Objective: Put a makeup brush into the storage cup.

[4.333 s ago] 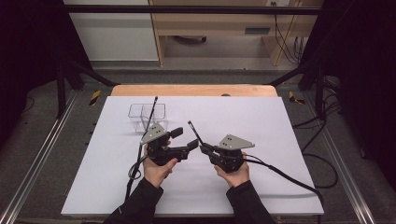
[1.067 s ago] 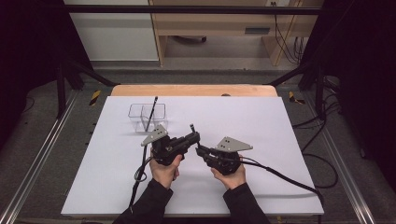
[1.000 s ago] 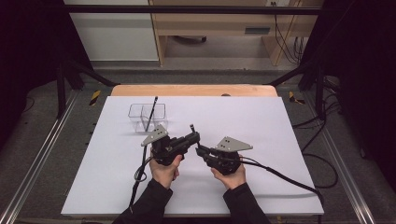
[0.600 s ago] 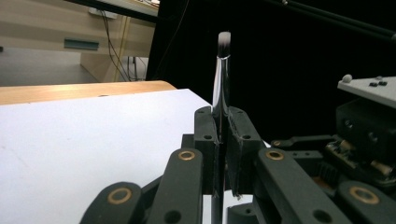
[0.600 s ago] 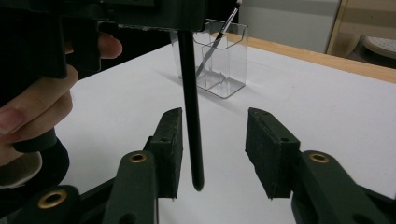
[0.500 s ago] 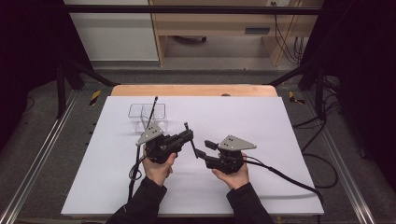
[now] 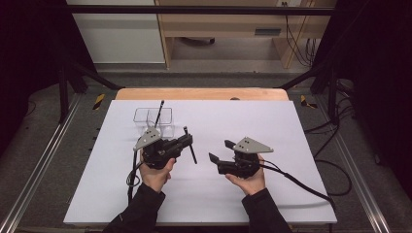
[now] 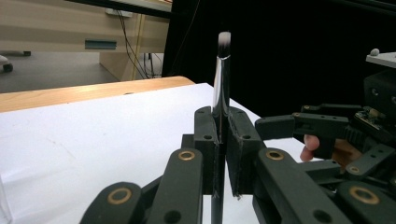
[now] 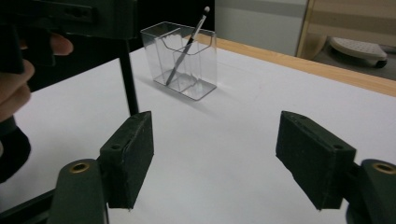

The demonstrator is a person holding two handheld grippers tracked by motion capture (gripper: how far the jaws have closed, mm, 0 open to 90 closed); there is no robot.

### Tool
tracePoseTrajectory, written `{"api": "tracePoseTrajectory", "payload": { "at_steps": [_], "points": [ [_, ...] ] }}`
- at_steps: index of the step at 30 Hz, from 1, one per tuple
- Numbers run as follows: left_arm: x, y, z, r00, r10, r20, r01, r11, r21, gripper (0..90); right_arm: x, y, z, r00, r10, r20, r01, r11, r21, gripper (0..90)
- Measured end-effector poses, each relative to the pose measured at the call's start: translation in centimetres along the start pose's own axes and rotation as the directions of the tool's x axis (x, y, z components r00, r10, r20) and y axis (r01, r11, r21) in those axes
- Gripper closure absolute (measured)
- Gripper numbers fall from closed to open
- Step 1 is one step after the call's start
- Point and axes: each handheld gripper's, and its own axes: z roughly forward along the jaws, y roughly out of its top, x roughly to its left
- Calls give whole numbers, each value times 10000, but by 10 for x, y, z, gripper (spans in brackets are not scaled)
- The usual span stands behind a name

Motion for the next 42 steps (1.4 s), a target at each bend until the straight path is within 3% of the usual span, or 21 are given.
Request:
{"api": "tracePoseTrajectory", "payload": {
  "at_steps": [8, 18, 42],
  "points": [
    [5, 2, -10, 9996, 199, -215, -194, 9996, 219, 834, -8, -2, -5, 9992, 77, 393, -82, 9999, 107, 189],
    [17, 3, -26, 9980, 286, -559, -265, 9989, 380, 835, -14, -4, -9, 9982, 182, 569, -202, 9992, 344, 133],
    [38, 1, -53, 9904, 412, -1321, -325, 9972, 676, 834, -37, -15, -32, 9915, 491, 1207, -562, 9969, 557, 105]
  ]
}}
